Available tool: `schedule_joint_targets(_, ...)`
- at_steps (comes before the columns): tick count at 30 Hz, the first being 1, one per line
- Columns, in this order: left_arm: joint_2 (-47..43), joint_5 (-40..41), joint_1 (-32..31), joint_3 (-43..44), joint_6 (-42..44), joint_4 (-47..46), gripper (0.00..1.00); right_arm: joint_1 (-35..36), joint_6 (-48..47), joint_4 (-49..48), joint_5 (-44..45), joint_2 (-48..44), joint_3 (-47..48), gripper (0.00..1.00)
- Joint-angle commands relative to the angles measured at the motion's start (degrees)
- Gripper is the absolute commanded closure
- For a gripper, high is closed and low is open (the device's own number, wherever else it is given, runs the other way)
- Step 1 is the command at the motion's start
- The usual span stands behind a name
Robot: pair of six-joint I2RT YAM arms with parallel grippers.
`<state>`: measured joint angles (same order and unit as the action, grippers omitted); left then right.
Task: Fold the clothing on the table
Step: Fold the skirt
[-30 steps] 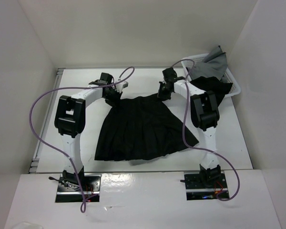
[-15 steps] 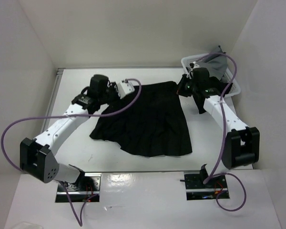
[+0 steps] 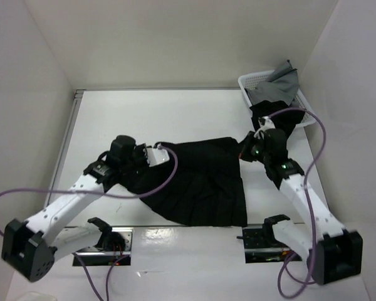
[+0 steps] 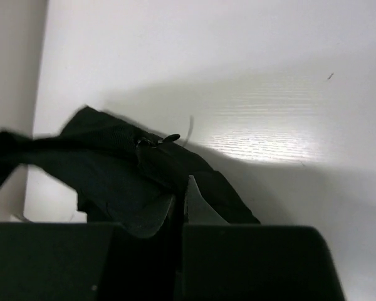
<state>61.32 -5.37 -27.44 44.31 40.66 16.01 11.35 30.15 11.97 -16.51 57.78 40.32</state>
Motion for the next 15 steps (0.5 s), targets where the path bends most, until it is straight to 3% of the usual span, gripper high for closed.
schedule_joint_targets(1, -7.3, 4.6, -2.5, -7.6, 4.6, 9.7, 0.76, 2.6, 5.9, 0.7, 7.7, -11.7, -5.8, 1.0)
schedule_joint_targets(6, -18.0, 5.9, -7.4, -13.7, 5.9, 13.6, 0.76, 8.3, 15.2, 5.0, 5.9, -28.4, -14.6, 0.95)
schedule_joint_targets(9, -19.1, 5.9, -8.1, -14.3, 5.9, 17.0, 0.79, 14.1, 21.4, 11.6, 5.9, -36.1, -19.4, 0.95)
schedule_joint_targets(13, -16.6, 5.9, -8.6, -14.9, 5.9, 14.9, 0.81, 16.9, 27.5, 21.1, 5.2, -56.0, -25.8, 0.95)
schedule_joint_targets(15, -14.5, 6.1, -9.1, -12.7, 5.4, 14.1, 0.69, 16.9, 28.7, 24.8, 4.5, -60.3, -27.1, 0.95)
